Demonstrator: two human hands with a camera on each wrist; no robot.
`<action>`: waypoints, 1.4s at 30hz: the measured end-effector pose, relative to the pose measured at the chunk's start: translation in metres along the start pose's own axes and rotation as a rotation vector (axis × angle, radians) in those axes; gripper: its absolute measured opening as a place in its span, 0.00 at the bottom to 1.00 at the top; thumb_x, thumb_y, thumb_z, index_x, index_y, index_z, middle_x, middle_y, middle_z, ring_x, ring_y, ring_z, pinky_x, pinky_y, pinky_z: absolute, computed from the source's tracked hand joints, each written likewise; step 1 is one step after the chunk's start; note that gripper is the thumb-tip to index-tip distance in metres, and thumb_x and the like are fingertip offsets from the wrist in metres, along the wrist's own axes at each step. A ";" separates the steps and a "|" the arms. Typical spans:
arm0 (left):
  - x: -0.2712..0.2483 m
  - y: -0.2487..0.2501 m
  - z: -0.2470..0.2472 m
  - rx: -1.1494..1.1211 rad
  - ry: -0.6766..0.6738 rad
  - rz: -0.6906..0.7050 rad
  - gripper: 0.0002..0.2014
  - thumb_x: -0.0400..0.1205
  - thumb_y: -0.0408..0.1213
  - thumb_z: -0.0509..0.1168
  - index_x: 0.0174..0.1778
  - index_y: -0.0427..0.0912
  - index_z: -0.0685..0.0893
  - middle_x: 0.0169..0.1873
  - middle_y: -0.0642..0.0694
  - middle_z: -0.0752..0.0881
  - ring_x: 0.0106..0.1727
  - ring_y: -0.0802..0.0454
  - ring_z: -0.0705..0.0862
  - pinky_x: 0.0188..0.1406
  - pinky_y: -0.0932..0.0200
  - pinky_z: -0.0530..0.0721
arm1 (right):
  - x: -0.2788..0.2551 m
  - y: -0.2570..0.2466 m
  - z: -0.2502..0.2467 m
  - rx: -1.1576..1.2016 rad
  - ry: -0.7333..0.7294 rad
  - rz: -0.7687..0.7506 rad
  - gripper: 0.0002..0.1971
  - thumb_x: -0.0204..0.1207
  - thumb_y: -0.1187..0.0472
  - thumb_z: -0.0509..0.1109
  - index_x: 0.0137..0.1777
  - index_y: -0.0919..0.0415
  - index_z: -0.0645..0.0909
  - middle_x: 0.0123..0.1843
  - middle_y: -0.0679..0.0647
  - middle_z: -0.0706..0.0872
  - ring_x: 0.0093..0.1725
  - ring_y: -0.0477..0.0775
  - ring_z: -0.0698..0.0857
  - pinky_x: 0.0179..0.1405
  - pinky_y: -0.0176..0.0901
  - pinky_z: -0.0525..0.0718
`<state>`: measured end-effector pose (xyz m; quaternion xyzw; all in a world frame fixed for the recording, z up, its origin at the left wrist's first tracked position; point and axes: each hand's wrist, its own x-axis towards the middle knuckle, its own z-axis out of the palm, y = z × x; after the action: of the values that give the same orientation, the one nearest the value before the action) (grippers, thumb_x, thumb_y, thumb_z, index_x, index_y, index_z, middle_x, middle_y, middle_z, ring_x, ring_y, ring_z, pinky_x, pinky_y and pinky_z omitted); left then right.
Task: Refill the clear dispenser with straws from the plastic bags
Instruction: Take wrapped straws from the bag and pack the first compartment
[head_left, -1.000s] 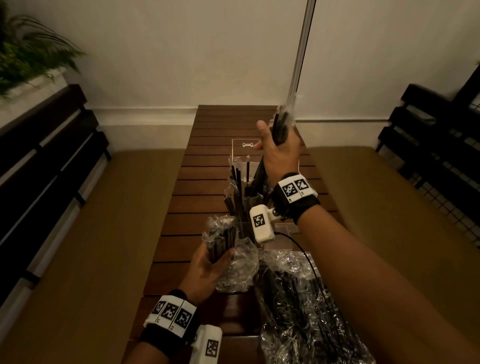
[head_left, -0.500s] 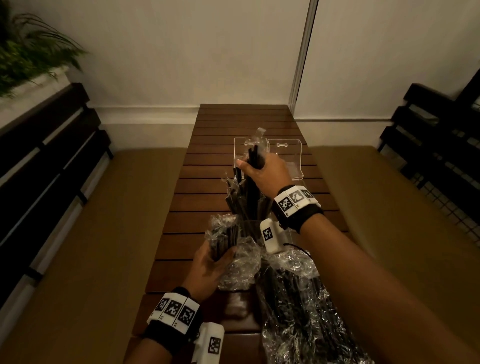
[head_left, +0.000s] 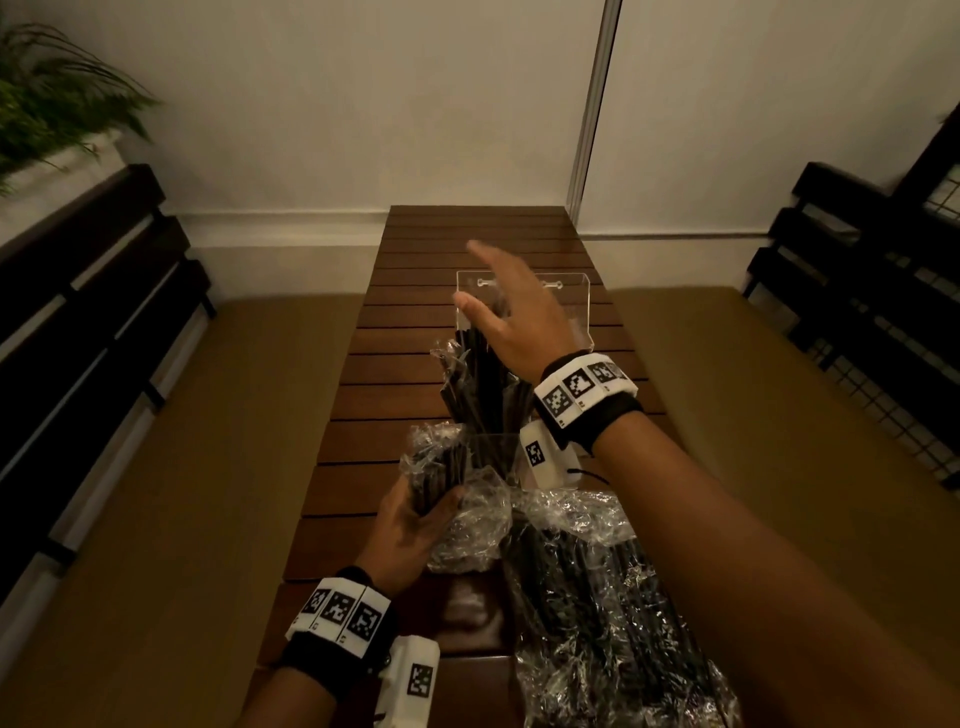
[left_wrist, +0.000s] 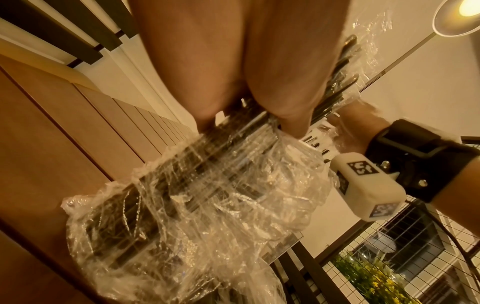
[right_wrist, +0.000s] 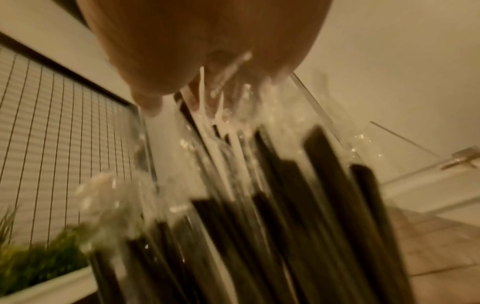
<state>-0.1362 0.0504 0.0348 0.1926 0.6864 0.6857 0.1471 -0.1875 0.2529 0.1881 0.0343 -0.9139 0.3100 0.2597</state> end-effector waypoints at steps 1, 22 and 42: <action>0.000 0.000 0.000 0.006 0.000 -0.001 0.18 0.78 0.44 0.70 0.62 0.44 0.83 0.54 0.48 0.91 0.56 0.52 0.89 0.56 0.50 0.88 | -0.003 0.003 0.005 -0.063 -0.061 -0.001 0.26 0.85 0.44 0.60 0.81 0.51 0.66 0.81 0.52 0.71 0.79 0.53 0.71 0.76 0.55 0.73; -0.003 0.005 0.001 -0.034 -0.020 0.026 0.13 0.82 0.30 0.66 0.63 0.42 0.82 0.54 0.51 0.91 0.57 0.55 0.89 0.50 0.64 0.87 | -0.017 0.015 0.019 -0.278 -0.200 -0.057 0.21 0.89 0.49 0.50 0.76 0.53 0.73 0.78 0.51 0.76 0.83 0.50 0.64 0.84 0.55 0.53; -0.003 0.003 0.001 -0.049 0.001 -0.011 0.13 0.82 0.29 0.67 0.63 0.42 0.82 0.53 0.49 0.91 0.56 0.57 0.89 0.51 0.65 0.85 | 0.006 -0.001 0.017 -0.473 -0.272 -0.033 0.14 0.86 0.50 0.58 0.47 0.51 0.84 0.48 0.46 0.86 0.54 0.49 0.84 0.80 0.60 0.63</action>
<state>-0.1332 0.0499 0.0371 0.1848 0.6707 0.7014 0.1551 -0.2004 0.2432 0.1802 0.0292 -0.9867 0.0763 0.1402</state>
